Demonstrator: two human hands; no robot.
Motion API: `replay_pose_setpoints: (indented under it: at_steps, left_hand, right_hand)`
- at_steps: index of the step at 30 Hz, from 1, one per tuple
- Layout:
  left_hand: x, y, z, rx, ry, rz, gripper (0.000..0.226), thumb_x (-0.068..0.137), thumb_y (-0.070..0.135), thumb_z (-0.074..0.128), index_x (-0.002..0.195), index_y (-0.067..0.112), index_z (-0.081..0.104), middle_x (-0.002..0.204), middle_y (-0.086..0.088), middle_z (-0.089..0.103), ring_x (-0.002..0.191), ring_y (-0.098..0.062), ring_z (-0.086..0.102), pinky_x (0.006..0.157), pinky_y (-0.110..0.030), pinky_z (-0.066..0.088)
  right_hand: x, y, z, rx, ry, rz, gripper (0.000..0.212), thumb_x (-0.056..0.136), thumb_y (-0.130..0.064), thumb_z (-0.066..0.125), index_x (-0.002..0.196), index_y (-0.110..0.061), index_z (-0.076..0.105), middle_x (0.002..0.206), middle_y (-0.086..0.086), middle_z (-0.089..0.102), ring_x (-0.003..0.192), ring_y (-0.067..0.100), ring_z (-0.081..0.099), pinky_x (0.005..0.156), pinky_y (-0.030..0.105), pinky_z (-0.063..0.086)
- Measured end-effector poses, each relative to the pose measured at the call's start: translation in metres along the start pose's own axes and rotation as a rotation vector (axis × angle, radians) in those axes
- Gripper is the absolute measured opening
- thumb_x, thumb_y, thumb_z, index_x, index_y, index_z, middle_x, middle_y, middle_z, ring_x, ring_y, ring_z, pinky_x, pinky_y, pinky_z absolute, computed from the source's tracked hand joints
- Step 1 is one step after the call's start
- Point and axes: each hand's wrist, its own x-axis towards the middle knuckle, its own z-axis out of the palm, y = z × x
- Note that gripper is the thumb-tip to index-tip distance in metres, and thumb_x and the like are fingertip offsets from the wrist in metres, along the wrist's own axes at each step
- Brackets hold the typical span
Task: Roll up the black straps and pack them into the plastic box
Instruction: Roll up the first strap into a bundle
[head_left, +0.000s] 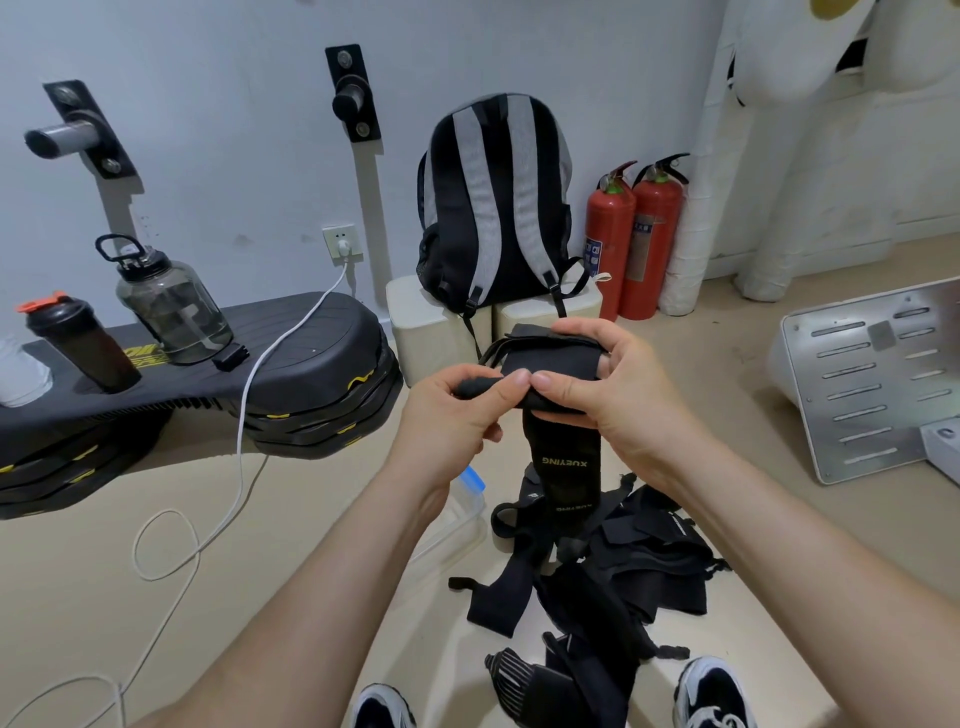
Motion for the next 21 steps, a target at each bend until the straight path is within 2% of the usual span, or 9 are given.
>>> replay_pose_setpoints:
  at_steps: [3,5,8,10,12,15,18,21]
  left_hand:
    - [0.001,0.003,-0.007,0.01,-0.047,-0.02,0.022,0.087,0.035,0.074,0.095,0.015,0.069,0.066,0.005,0.065,0.055,-0.011,0.058,0.055,-0.021,0.041]
    - [0.003,0.004,-0.014,-0.059,-0.101,-0.032,0.018,0.09,0.028,0.071,0.102,0.017,0.064,0.084,-0.005,0.076,0.072,-0.017,0.071,0.065,-0.023,0.049]
    - [0.002,0.004,-0.02,-0.213,-0.194,0.03,0.019,0.089,0.01,0.069,0.104,0.02,0.065,0.096,-0.01,0.075,0.092,-0.029,0.074,0.078,-0.028,0.055]
    - [0.0,0.006,-0.022,-0.213,-0.291,0.073,0.033,0.084,-0.003,0.069,0.109,0.019,0.065,0.098,-0.01,0.074,0.092,-0.032,0.073,0.082,-0.03,0.058]
    - [0.0,0.008,-0.023,-0.068,-0.327,0.166,0.042,0.079,-0.013,0.072,0.109,0.016,0.067,0.101,-0.01,0.073,0.092,-0.028,0.074,0.085,-0.029,0.059]
    - [0.002,0.011,-0.024,0.077,-0.235,0.294,0.036,0.074,-0.012,0.077,0.095,0.017,0.074,0.089,0.005,0.075,0.087,-0.011,0.071,0.081,-0.024,0.059]
    - [0.005,0.011,-0.025,0.107,-0.198,0.307,0.032,0.073,-0.007,0.08,0.09,0.019,0.076,0.084,-0.002,0.076,0.081,-0.017,0.071,0.076,-0.028,0.06]
    - [0.006,0.01,-0.026,0.111,-0.209,0.294,0.023,0.077,-0.002,0.078,0.093,0.014,0.075,0.079,-0.007,0.076,0.073,-0.019,0.072,0.068,-0.023,0.058]
  right_hand:
    - [0.001,0.001,0.001,-0.032,0.031,-0.026,0.049,0.08,0.005,0.076,0.121,-0.017,0.058,0.111,0.013,0.07,0.093,0.023,0.074,0.073,0.035,0.061]
    - [0.002,-0.002,-0.003,-0.012,0.06,-0.047,0.046,0.079,0.007,0.076,0.114,-0.02,0.06,0.106,0.011,0.071,0.091,0.023,0.074,0.071,0.035,0.06]
    - [0.0,-0.005,-0.004,0.039,0.049,-0.047,0.046,0.078,0.008,0.075,0.112,-0.019,0.06,0.106,0.011,0.071,0.092,0.025,0.074,0.072,0.036,0.06]
    - [-0.001,-0.005,-0.003,0.095,0.023,-0.018,0.045,0.079,0.007,0.074,0.115,-0.015,0.06,0.11,0.013,0.07,0.093,0.027,0.074,0.071,0.035,0.06]
    - [-0.001,-0.006,-0.001,0.13,0.013,0.012,0.046,0.08,0.006,0.074,0.119,-0.013,0.059,0.112,0.016,0.07,0.091,0.027,0.075,0.069,0.033,0.06]
    - [-0.003,-0.008,-0.001,0.175,0.005,0.053,0.045,0.081,0.006,0.072,0.12,-0.01,0.059,0.113,0.018,0.069,0.087,0.026,0.075,0.062,0.028,0.059]
    - [-0.005,-0.008,0.0,0.175,-0.002,0.079,0.043,0.082,0.005,0.071,0.121,-0.01,0.06,0.112,0.019,0.069,0.083,0.026,0.075,0.057,0.024,0.058]
    - [-0.005,-0.008,0.001,0.092,0.019,0.067,0.038,0.084,0.001,0.072,0.116,-0.015,0.063,0.109,0.017,0.071,0.077,0.022,0.074,0.054,0.022,0.055]
